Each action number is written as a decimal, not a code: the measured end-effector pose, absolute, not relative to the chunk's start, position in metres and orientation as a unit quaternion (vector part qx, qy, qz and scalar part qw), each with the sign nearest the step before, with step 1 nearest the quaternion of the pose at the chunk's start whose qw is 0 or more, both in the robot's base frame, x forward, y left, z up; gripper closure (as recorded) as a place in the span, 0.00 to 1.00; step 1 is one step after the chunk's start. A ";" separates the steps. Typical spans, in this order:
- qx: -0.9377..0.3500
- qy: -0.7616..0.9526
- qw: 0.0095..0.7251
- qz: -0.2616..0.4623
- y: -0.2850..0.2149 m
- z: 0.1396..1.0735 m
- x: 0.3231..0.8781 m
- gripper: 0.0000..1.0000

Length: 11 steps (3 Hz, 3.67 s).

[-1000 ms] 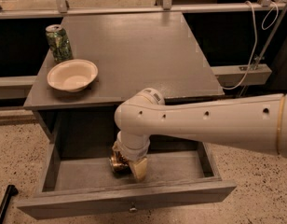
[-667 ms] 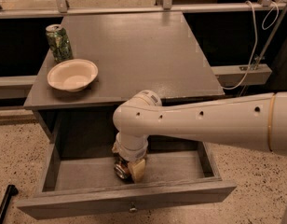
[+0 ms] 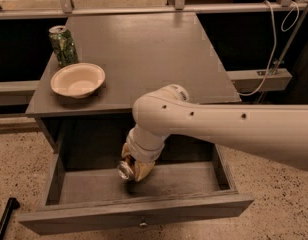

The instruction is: Pick orange can from top drawer and place on counter

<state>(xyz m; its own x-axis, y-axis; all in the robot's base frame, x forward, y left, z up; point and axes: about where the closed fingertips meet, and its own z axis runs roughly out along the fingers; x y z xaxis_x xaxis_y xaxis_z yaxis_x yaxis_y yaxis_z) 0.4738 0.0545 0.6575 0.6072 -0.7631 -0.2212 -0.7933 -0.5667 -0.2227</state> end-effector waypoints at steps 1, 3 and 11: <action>-0.878 0.438 0.188 0.049 0.047 0.693 0.478 0.85; -0.865 0.450 0.222 0.006 0.013 0.812 0.484 0.89; -0.791 0.589 0.158 -0.058 0.010 0.849 0.660 0.00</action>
Offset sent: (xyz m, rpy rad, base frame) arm 0.0157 -0.0491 0.1879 0.1292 -0.1637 -0.0419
